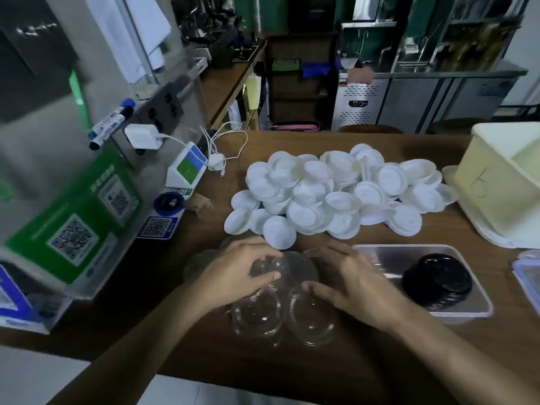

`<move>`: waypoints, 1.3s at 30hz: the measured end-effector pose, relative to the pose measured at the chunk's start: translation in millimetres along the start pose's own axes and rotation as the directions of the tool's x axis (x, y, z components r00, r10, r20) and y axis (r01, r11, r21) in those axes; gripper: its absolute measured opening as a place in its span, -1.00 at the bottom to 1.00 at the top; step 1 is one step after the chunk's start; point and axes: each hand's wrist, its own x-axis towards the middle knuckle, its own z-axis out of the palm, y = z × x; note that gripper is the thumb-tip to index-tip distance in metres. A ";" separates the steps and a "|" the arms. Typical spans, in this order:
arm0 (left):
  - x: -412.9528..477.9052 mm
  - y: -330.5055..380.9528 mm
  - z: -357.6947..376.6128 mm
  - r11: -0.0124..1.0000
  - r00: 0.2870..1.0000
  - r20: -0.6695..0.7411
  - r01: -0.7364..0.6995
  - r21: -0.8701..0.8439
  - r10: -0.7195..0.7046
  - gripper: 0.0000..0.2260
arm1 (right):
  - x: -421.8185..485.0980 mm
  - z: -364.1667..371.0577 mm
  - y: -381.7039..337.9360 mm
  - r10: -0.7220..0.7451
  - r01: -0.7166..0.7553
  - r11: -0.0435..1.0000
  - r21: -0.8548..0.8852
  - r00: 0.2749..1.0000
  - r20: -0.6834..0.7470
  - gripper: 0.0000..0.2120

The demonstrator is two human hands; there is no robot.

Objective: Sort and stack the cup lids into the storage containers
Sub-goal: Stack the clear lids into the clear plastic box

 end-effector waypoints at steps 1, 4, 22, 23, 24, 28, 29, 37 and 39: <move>-3.7 -9.8 -3.5 1.000 1.000 0.010 -0.010 0.007 0.010 -0.66 | 3.5 7.3 -6.3 0.008 -0.008 1.000 0.005 1.000 0.001 -0.51; -7.3 -32.6 -6.3 0.998 0.998 0.031 -0.056 0.003 0.056 -0.61 | 7.6 28.4 -20.0 0.094 -0.094 0.996 0.013 0.995 0.016 -0.46; 3.3 -56.9 -3.5 0.942 0.984 0.169 -0.115 0.316 0.063 -0.22 | -21.3 67.2 -26.3 0.248 -0.241 0.962 -0.132 0.968 0.039 -0.10; 2.9 -56.9 -5.6 0.952 0.986 0.153 -0.113 0.285 0.072 -0.23 | -19.6 62.8 -30.0 0.232 -0.227 0.968 -0.110 0.972 0.029 -0.09; 2.9 -55.5 -8.5 0.961 0.987 0.135 -0.115 0.252 0.082 -0.25 | -17.9 56.1 -35.6 0.223 -0.221 0.973 -0.070 0.975 0.016 -0.08; 7.6 -42.3 -21.0 0.971 0.987 0.112 -0.137 0.195 0.117 -0.30 | -9.5 26.4 -45.9 0.228 -0.226 0.973 0.042 0.972 -0.053 -0.17; 9.7 -37.2 -23.3 0.973 0.987 0.103 -0.141 0.181 0.124 -0.29 | -7.2 19.7 -43.7 0.225 -0.223 0.974 0.039 0.972 -0.061 -0.20; 32.7 11.5 -19.5 0.977 0.979 0.011 -0.202 0.068 0.202 -0.26 | -17.6 -37.9 -1.8 0.225 -0.232 0.970 -0.069 0.969 -0.106 -0.17; 40.1 24.6 -13.1 0.976 0.978 0.004 -0.210 0.063 0.210 -0.27 | -25.5 -49.1 12.4 0.255 -0.263 0.960 -0.093 0.963 -0.088 -0.16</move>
